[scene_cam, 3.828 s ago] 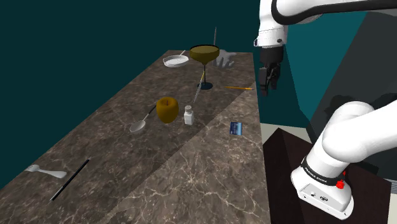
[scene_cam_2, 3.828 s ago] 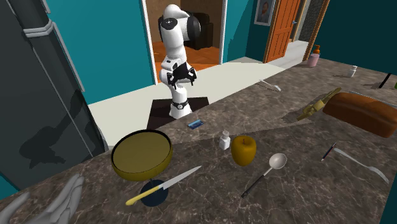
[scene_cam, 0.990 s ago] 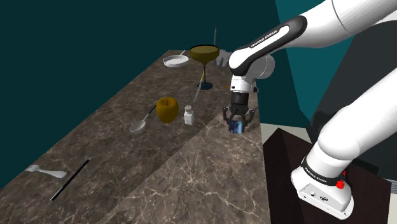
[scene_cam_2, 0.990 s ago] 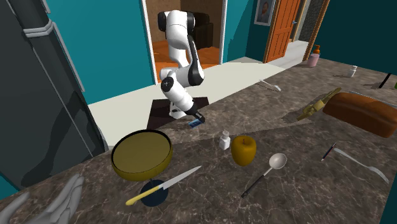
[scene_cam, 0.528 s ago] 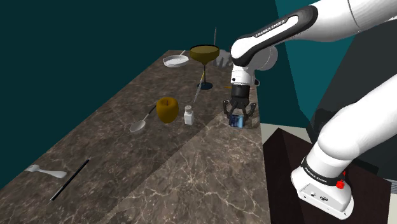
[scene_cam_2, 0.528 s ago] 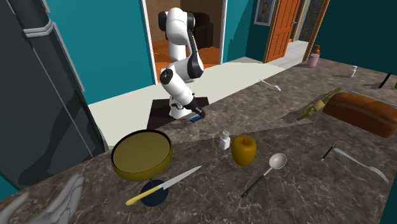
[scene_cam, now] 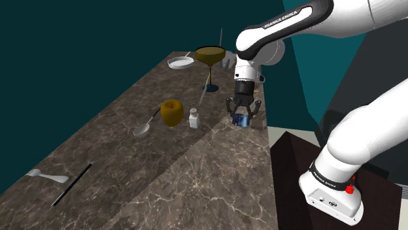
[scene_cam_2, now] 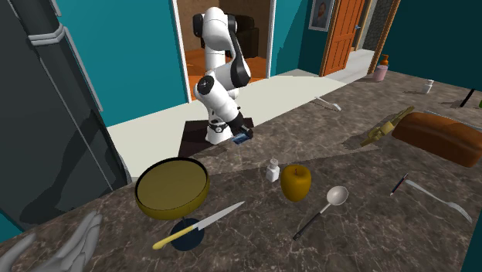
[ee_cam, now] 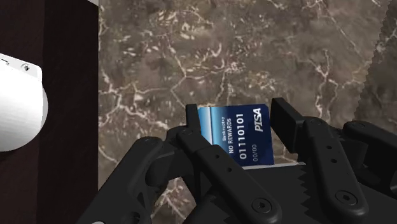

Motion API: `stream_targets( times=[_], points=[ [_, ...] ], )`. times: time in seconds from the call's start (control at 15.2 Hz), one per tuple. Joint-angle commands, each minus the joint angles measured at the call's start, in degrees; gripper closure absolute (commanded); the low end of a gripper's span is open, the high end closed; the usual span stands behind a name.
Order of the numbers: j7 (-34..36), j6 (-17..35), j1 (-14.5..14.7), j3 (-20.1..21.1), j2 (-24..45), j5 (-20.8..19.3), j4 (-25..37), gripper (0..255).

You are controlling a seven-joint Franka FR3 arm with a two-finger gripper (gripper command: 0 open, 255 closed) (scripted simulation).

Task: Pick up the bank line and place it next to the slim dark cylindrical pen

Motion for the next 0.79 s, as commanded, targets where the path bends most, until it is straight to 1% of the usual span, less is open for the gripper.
stream_targets(
  times=[0.0, 0.4, 0.73],
  points=[
    [2.0, 1.0, 1.2, 1.6, 1.4, 1.4, 1.4, 255],
    [8.6, 5.7, 5.0, 7.1, 8.2, 5.0, 7.7, 255],
    [14.5, 9.4, 7.8, 11.1, 15.2, 5.7, 14.6, 255]
  ],
)
